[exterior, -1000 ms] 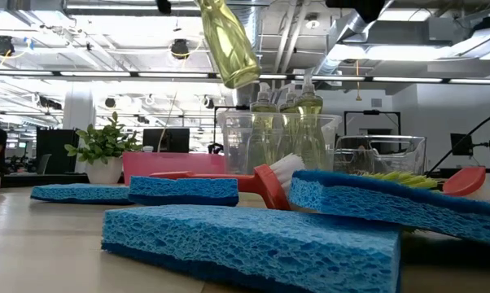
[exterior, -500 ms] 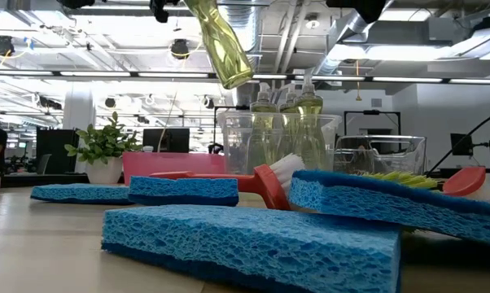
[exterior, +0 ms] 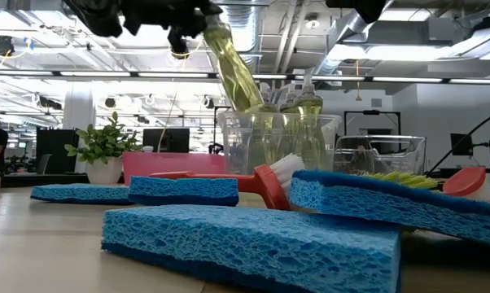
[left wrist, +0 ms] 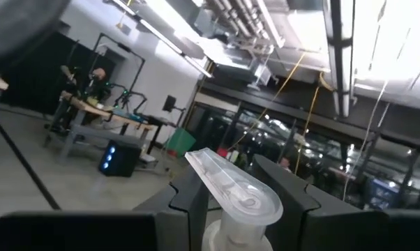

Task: Pick & Place Kitchen Sink Supplies
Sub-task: Put the green dishwashing liquid into the white bin

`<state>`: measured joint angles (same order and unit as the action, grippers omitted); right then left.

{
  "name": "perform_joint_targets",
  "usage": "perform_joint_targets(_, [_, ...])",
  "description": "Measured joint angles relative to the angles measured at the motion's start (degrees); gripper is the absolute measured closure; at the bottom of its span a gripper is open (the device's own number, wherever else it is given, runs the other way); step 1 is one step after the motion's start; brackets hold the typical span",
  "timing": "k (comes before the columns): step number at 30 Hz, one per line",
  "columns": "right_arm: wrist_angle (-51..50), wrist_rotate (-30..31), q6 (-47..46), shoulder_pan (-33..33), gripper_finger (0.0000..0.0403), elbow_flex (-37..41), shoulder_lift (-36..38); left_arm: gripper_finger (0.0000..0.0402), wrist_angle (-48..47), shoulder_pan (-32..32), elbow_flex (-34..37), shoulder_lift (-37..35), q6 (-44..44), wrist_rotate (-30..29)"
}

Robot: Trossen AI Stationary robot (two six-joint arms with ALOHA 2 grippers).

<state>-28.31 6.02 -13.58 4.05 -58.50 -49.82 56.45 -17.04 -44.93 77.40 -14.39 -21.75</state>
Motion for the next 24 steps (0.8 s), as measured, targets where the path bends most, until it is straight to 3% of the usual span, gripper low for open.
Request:
perform_joint_targets(5, [0.01,1.21,0.00,0.00,0.0158,0.00,0.00,0.0295,0.20,-0.44,-2.11,4.51,-0.04,4.11])
perform_joint_targets(20, [0.04,1.55,0.66,0.00,0.0158,0.00,-0.04,0.0282,0.15,-0.33,-2.40,9.87,-0.14,4.31])
perform_joint_targets(24, [0.43,1.57,1.55,0.00,0.0158,0.00,-0.07,0.0274,-0.33,-0.33,-2.40,10.30,-0.79,7.07])
